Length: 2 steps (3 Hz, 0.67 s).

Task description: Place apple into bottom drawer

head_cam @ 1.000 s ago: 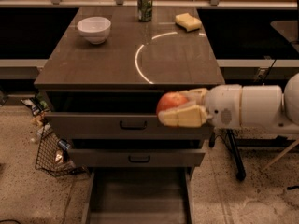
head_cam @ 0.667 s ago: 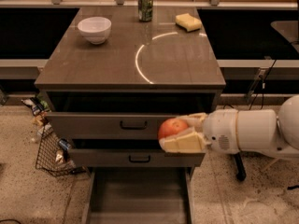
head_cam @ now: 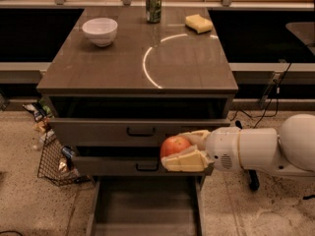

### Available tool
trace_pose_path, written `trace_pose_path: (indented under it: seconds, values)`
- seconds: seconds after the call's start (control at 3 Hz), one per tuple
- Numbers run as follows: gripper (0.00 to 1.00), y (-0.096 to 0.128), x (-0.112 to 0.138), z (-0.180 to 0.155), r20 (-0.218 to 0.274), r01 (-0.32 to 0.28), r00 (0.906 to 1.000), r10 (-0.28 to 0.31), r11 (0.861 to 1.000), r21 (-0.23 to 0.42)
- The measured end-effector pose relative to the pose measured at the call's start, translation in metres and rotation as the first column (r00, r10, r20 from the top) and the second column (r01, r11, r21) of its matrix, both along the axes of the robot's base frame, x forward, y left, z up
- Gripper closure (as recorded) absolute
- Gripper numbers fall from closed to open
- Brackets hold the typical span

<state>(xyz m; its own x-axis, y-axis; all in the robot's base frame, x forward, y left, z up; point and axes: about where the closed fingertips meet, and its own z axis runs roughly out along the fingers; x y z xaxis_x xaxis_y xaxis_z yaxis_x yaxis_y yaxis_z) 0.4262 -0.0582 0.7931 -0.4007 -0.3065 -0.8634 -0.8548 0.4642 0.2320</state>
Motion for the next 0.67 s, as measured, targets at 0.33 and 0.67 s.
trace_pose_path:
  seconds: [0.33,0.67]
  values:
    - [1.00,0.038,-0.007,-0.050,0.011,-0.039,0.9992,0.038,0.995,0.089]
    - [1.00,0.083,-0.002,-0.114,0.070,-0.080,0.9951,0.071,0.987,0.140]
